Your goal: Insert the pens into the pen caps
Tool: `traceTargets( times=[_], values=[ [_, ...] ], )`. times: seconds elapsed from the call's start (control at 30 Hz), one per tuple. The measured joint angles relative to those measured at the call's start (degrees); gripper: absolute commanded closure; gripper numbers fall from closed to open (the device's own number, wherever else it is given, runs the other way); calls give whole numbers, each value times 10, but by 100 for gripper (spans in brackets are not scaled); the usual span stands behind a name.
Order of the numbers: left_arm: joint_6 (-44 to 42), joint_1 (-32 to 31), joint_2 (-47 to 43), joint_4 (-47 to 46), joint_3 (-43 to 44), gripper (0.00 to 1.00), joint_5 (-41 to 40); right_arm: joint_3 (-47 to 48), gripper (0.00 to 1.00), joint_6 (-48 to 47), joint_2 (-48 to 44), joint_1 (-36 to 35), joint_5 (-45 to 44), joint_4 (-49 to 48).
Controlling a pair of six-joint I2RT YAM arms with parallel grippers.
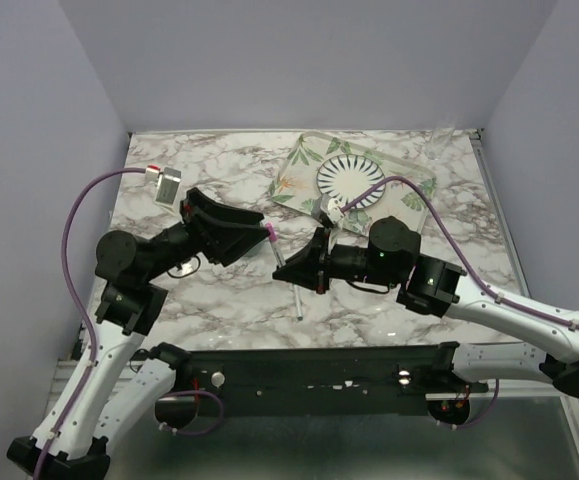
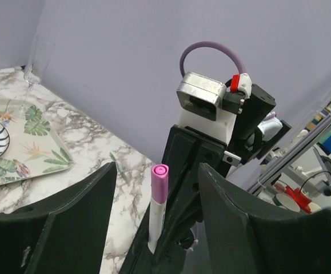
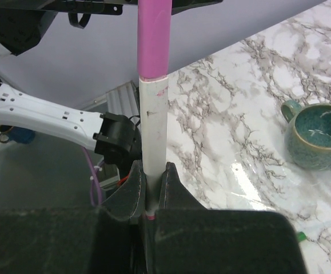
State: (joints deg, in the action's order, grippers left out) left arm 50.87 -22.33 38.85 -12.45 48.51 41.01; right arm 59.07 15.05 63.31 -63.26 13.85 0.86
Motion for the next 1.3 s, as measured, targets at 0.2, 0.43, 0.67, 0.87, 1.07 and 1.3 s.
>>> traceTargets(
  times=[0.2,0.43,0.67,0.87,1.07,1.3],
  values=[
    [3,0,10,-27,-9,43,0,0,99,5,0,0,11,0],
    [5,0,10,-51,-16,54,0,0,99,11,6,0,21,-4],
    [12,0,8,-74,-27,77,11,1,99,20,19,0,22,-4],
    [14,0,-2,-89,-47,81,12,2,99,27,20,0,28,-3],
    [15,1,-16,-98,-62,90,12,4,99,30,22,-1,38,5],
    [23,1,-24,-111,-73,60,10,6,99,38,23,-1,38,10]
  ],
)
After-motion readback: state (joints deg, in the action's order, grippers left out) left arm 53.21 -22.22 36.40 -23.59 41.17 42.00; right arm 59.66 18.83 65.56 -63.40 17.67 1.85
